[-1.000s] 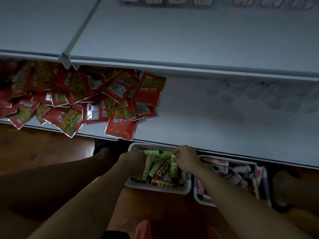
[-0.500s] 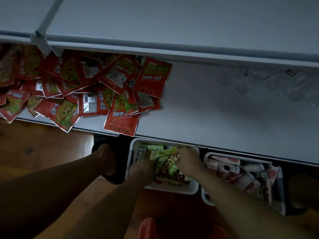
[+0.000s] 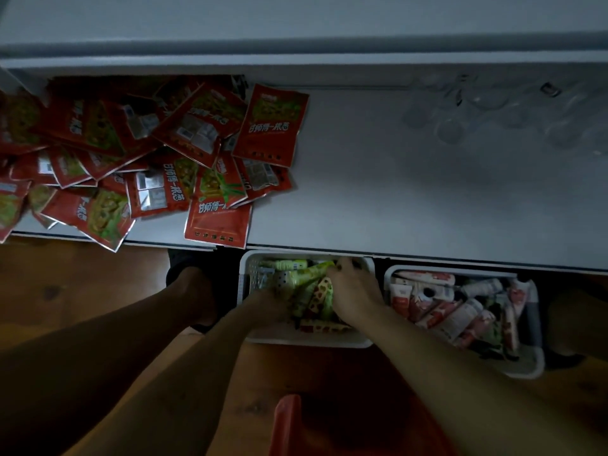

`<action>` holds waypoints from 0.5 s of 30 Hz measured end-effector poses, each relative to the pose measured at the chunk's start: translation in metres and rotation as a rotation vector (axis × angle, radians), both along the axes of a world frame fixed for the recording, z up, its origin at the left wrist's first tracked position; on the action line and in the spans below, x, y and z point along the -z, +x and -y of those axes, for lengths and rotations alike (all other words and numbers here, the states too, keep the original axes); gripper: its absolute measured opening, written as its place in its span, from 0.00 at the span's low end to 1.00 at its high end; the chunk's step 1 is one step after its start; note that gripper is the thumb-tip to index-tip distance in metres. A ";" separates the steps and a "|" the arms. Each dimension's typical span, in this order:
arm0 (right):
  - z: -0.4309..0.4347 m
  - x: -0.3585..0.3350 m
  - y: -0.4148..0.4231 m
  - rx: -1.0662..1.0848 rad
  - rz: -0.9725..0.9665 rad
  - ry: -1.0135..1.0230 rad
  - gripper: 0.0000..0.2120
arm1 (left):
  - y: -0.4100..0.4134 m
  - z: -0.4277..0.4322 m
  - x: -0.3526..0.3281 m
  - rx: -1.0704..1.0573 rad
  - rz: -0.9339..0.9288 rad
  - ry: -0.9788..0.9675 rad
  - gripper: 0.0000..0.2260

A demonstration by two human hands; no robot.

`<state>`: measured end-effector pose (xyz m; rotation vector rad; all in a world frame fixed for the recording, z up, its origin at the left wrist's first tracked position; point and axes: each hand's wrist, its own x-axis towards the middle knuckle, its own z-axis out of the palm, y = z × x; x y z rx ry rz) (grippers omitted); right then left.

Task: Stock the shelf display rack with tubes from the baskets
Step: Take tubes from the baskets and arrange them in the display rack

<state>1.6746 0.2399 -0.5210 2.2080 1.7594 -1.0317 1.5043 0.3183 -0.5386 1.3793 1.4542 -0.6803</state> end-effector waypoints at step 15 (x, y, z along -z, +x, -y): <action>-0.012 -0.005 0.006 0.412 -0.882 -0.332 0.22 | -0.027 -0.005 -0.070 -0.583 0.310 -0.272 0.15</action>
